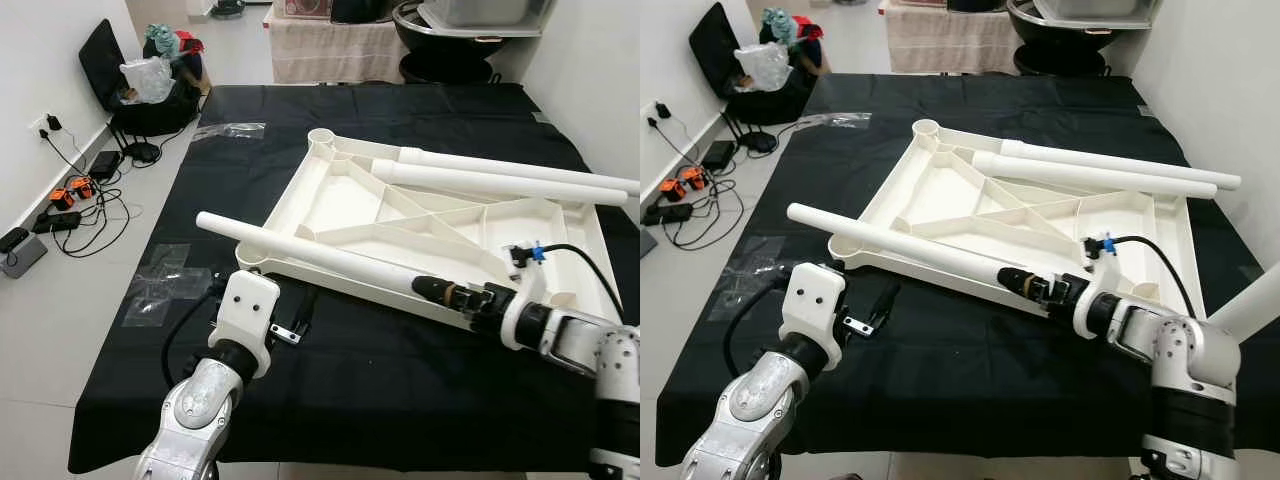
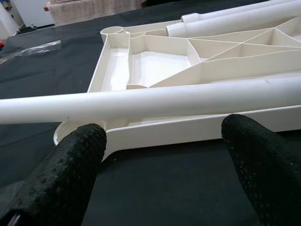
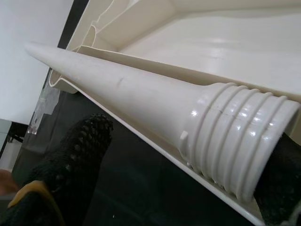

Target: Building children table

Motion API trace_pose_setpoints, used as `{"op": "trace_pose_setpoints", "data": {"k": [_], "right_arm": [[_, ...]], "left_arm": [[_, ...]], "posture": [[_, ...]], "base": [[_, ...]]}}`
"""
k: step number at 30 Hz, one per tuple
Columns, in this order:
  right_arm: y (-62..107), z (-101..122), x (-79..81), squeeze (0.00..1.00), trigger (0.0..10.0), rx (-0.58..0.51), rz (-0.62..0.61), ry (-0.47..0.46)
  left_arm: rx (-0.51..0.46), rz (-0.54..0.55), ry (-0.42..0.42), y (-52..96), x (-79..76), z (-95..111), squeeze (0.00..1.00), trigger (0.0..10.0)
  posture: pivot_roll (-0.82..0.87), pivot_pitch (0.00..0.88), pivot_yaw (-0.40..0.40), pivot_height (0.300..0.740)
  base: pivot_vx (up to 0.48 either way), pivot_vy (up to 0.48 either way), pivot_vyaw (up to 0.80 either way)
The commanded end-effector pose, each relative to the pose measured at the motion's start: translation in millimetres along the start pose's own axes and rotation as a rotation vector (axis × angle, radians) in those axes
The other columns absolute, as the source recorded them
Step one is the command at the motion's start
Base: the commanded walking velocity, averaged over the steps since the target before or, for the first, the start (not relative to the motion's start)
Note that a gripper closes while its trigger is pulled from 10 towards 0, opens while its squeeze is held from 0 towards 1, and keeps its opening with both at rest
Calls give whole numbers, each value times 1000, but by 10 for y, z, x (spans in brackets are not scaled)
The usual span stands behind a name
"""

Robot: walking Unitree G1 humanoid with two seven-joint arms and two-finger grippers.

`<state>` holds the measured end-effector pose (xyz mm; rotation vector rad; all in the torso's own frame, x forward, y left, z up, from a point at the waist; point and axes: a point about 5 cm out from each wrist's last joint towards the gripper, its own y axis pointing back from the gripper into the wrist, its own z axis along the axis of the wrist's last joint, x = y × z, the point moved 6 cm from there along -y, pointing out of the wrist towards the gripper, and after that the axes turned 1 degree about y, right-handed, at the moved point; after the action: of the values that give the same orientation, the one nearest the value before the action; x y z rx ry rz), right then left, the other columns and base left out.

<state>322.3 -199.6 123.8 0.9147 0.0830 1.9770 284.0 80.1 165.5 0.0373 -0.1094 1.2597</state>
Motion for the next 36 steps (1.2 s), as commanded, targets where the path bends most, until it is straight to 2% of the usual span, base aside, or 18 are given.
{"op": "trace_pose_setpoints", "data": {"k": [1,13,19,25,26,27,29,30,31,32,33,35,36], "right_arm": [[-41,-258,-153,0,10000,93,-68,-58],[213,43,-342,0,10000,30,-122,-51],[321,173,-333,0,10000,-4,-97,-46],[432,279,-341,0,10000,-27,-98,14],[501,389,-322,0,10000,-57,-88,59],[501,389,-322,0,10000,-57,-88,59],[636,632,-163,0,10000,-115,-27,158],[636,632,-163,0,10000,-115,-27,158],[733,824,61,0,10000,-168,53,265],[733,824,61,0,10000,-168,53,265],[762,927,266,0,10000,-194,118,339],[762,927,266,0,10000,-194,118,339],[738,970,327,0,10000,-207,119,380]], "left_arm": [[10,5,-4,21,3,-15,0,10000],[5,7,-3,15,5,-6,0,10000],[6,8,-2,14,6,-8,0,10000],[8,7,-1,14,-1,-13,0,10000],[8,6,-2,14,-2,-16,0,10000],[8,6,-2,14,-2,-16,0,10000],[9,8,-2,16,4,-20,0,10000],[9,8,-2,16,4,-20,0,10000],[9,8,-2,16,4,-22,0,10000],[9,8,-2,16,4,-22,0,10000],[7,7,2,14,-6,-21,0,10000],[7,7,2,14,-6,-21,0,10000],[7,6,3,13,-16,-24,0,10000]], "posture": [[35,98,-38,740],[31,97,-41,740],[28,99,-40,740],[26,97,-40,740],[26,96,-39,740],[26,96,-39,740],[24,91,-42,740],[24,91,-42,740],[21,90,-41,740],[21,90,-41,740],[21,90,-41,740],[21,90,-41,740],[16,82,-44,740]], "base": [[0,0,0],[0,0,0],[0,0,0],[0,0,0],[0,0,0],[0,0,0],[0,0,0],[0,0,0],[0,0,0],[0,0,0],[0,0,0],[0,0,0],[0,0,0]]}}
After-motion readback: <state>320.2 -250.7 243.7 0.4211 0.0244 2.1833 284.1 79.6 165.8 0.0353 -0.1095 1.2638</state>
